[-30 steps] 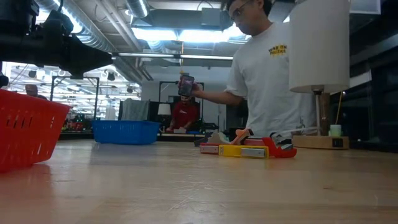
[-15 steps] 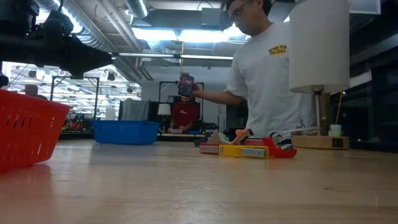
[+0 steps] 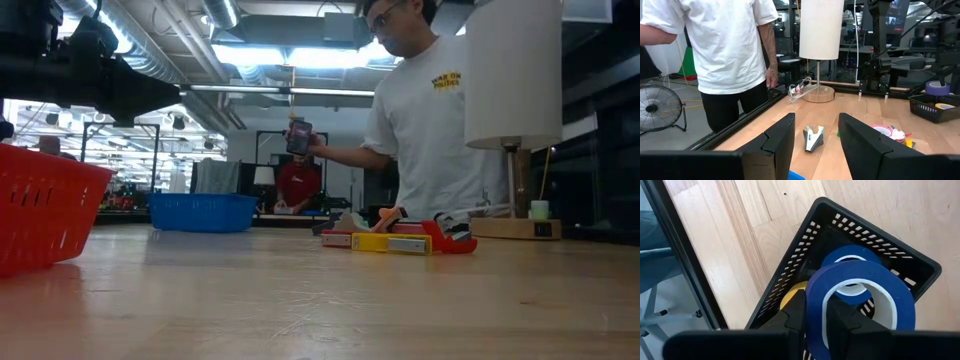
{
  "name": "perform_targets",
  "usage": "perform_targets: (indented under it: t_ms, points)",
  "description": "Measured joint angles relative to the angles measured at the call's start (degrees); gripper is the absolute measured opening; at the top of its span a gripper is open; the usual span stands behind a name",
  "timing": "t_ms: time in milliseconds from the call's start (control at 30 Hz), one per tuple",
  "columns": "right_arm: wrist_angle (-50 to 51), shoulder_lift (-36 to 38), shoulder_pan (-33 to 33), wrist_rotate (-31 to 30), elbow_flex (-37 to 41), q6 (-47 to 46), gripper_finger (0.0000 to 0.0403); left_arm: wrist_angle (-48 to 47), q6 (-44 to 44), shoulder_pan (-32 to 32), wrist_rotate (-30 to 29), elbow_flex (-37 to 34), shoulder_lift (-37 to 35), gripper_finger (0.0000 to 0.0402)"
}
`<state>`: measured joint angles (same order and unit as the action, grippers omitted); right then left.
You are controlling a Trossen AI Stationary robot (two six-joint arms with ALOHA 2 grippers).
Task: Pick and place Stapler, Stapler remover, tape
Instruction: Put the blue tape into the black bin
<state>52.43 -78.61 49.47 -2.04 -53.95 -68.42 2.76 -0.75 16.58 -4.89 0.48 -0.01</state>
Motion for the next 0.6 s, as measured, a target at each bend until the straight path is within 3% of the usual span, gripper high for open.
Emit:
perform_targets:
  t_ms: [367, 600]
  points:
    - [-8.4, 0.0, 1.0, 0.4, 5.1, -3.2, 0.0046, 0.0, 0.0, 0.0, 0.0, 0.0, 0.0, 0.0148]
    - [-6.4, 0.0, 1.1, 0.6, 5.2, -3.2, 0.0046, 0.0, 0.0, 0.0, 0.0, 0.0, 0.0, 0.0148]
